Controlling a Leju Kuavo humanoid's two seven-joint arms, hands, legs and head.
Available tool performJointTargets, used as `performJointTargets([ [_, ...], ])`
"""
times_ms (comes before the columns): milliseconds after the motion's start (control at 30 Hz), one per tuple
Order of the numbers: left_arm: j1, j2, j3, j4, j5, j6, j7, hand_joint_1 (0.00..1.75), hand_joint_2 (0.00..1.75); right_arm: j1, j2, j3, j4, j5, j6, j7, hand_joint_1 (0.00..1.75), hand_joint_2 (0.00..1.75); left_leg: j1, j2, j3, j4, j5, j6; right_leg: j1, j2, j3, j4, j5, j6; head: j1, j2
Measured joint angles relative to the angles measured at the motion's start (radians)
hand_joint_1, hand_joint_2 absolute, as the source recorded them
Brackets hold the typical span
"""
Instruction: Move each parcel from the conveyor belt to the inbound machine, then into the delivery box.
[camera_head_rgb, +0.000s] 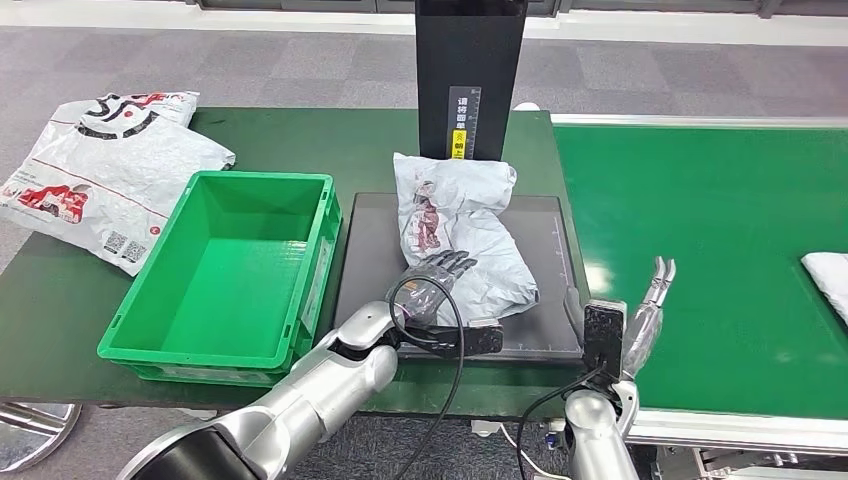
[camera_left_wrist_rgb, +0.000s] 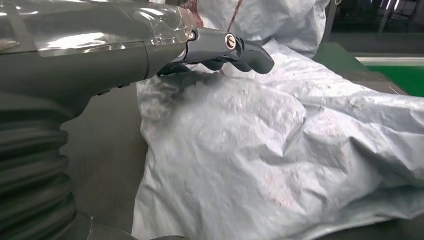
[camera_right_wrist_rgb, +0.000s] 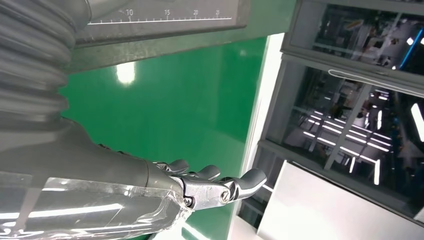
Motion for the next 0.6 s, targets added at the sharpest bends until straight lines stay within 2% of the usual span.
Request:
performJointTargets([
  [200,0.023,-0.005,0.0,0.013,0.017,-0.002,-0.018,0.0,1.75,0.0,0.0,0.001,0.0,-0.003,0.0,-0.022,0.0,1.75,0.0,0.0,0.0,0.0,0.0,0.0,0.0,0.0,0.0,0.0,0.0,0.0,0.0,0.0],
  [233,0.026,-0.006,0.0,0.015,0.017,-0.002,-0.019,0.07,1.75,0.0,0.0,0.001,0.0,-0.008,0.0,-0.026,0.0,1.75,0.0,0.0,0.0,0.0,0.0,0.0,0.0,0.0,0.0,0.0,0.0,0.0,0.0,0.0],
  [333,0.03,-0.007,0.0,0.02,0.024,-0.001,-0.02,1.38,1.75,0.003,-0.001,0.003,-0.001,-0.023,0.0,-0.031,0.0,1.75,0.0,0.0,0.0,0.0,0.0,0.0,0.0,0.0,0.0,0.0,0.0,0.0,0.0,0.0],
  [367,0.031,-0.007,0.0,0.021,0.027,-0.001,-0.02,1.75,1.75,0.005,-0.002,0.005,-0.002,-0.026,0.0,-0.032,0.0,1.75,0.0,0.0,0.0,0.0,0.0,0.0,0.0,0.0,0.0,0.0,0.0,0.0,0.0,0.0],
  [600,0.032,-0.006,0.0,0.022,0.038,-0.001,-0.02,1.75,1.75,0.013,-0.002,0.022,-0.026,-0.027,0.0,-0.018,0.0,1.75,0.0,0.0,0.0,0.0,0.0,0.0,0.0,0.0,0.0,0.0,0.0,0.0,0.0,0.0],
])
